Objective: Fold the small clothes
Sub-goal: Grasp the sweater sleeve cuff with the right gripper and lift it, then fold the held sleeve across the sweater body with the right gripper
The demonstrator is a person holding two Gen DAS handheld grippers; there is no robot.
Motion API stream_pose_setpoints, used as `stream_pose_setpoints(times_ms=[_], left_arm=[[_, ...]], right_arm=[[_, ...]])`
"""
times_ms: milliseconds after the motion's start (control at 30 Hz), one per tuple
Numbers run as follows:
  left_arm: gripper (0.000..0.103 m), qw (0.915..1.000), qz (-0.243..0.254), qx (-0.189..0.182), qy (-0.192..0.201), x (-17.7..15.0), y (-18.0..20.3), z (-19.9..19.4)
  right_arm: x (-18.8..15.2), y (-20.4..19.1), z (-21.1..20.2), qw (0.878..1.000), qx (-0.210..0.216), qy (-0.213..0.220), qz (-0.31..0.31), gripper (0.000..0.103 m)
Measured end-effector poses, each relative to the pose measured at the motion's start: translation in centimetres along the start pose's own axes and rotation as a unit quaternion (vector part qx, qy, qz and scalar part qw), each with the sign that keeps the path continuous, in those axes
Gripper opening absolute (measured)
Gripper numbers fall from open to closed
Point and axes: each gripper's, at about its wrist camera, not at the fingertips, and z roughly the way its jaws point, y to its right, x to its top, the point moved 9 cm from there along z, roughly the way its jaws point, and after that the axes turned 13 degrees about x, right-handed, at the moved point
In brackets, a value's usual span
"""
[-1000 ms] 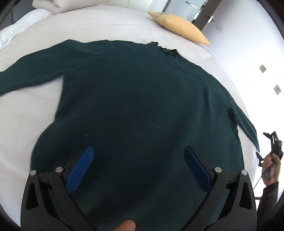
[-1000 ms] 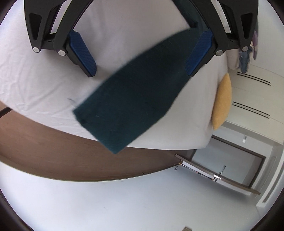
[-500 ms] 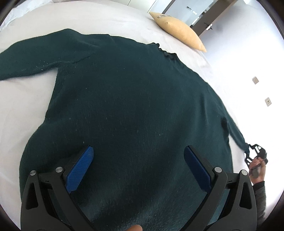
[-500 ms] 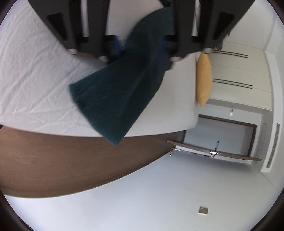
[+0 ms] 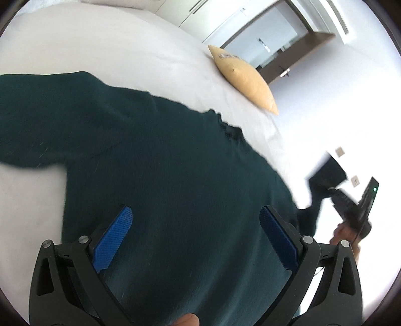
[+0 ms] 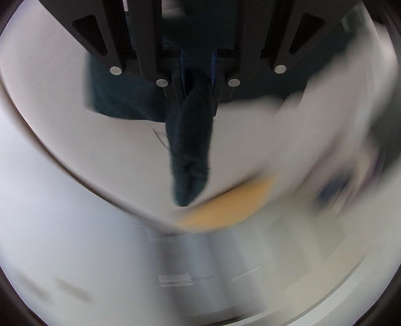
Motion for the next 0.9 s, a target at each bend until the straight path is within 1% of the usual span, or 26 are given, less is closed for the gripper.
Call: stream_pose_setpoints(times_ms=[33, 67, 100, 167, 200, 300, 333, 400, 467, 533, 567, 600, 633, 700, 767, 800, 833, 867, 900], left_arm=[[0.103, 0.9999, -0.008, -0.007, -0.008, 0.5, 0.0, 0.5], [0.103, 0.9992, -0.022, -0.020, -0.027, 0.9, -0.1, 1.4], [0.103, 0.9978, -0.034, -0.030, -0.048, 1.2, -0.1, 2.4], [0.103, 0.9933, -0.055, -0.044, -0.091, 1.1, -0.1, 4.2], [0.103, 0.9916, -0.060, -0.052, -0.102, 1.2, 0.1, 4.9], [0.103, 0.9883, -0.071, -0.079, -0.110, 2.4, 1.3, 6.4], [0.103, 0.9861, -0.079, -0.092, -0.114, 2.9, 1.8, 7.0], [0.103, 0.9791, -0.104, -0.116, -0.131, 3.9, 3.1, 9.0], [0.103, 0.9748, -0.112, -0.127, -0.145, 4.7, 4.4, 11.0], [0.103, 0.9709, -0.108, -0.140, -0.161, 5.4, 6.0, 12.4], [0.103, 0.9688, -0.106, -0.146, -0.170, 5.6, 6.7, 12.5], [0.103, 0.9666, -0.105, -0.151, -0.178, 5.0, 7.6, 12.5], [0.103, 0.9650, -0.105, -0.155, -0.183, 4.1, 8.8, 12.3], [0.103, 0.9602, -0.105, -0.169, -0.196, 4.4, 9.8, 13.5], [0.102, 0.9594, -0.107, -0.165, -0.202, 4.2, 10.1, 14.5], [0.101, 0.9589, -0.107, -0.167, -0.203, 4.1, 10.1, 14.6], [0.099, 0.9586, -0.106, -0.170, -0.202, 4.1, 10.3, 14.9], [0.084, 0.9580, -0.103, -0.173, -0.205, 4.1, 10.5, 15.1], [0.066, 0.9566, -0.099, -0.174, -0.212, 3.5, 10.6, 15.1]], right_arm=[[-1.3, -3.2, 2.1, 0.999, 0.009, -0.028, -0.043, 0.015], [-3.2, -6.3, 4.3, 0.995, 0.017, -0.058, -0.083, 0.015], [-5.1, -8.6, 6.0, 0.991, 0.018, -0.079, -0.110, 0.015], [-7.9, -11.0, 7.5, 0.986, 0.019, -0.096, -0.136, 0.015], [-8.9, -11.6, 8.0, 0.984, 0.019, -0.101, -0.142, 0.015], [-10.5, -11.7, 8.1, 0.984, 0.014, -0.104, -0.142, 0.015], [-10.7, -11.6, 7.9, 0.985, 0.016, -0.101, -0.137, 0.015], [-10.7, -11.5, 7.1, 0.987, 0.014, -0.091, -0.134, 0.015], [-8.8, -10.5, 9.0, 0.987, 0.013, -0.086, -0.131, 0.016], [-8.4, -11.3, 9.5, 0.987, 0.015, -0.085, -0.137, 0.018], [-8.0, -11.2, 9.8, 0.986, 0.015, -0.087, -0.141, 0.020], [-8.2, -11.4, 9.9, 0.985, 0.016, -0.089, -0.144, 0.021], [-8.3, -11.6, 10.0, 0.985, 0.017, -0.092, -0.146, 0.025], [-8.5, -11.7, 10.1, 0.985, 0.025, -0.095, -0.143, 0.031], [-8.5, -11.6, 9.8, 0.986, 0.030, -0.093, -0.132, 0.037], [-8.5, -11.4, 9.6, 0.987, 0.032, -0.094, -0.123, 0.043], [-8.6, -11.2, 9.4, 0.988, 0.035, -0.096, -0.113, 0.052], [-8.9, -11.0, 9.0, 0.989, 0.037, -0.098, -0.103, 0.060], [-9.2, -10.6, 8.6, 0.990, 0.038, -0.100, -0.090, 0.063]])
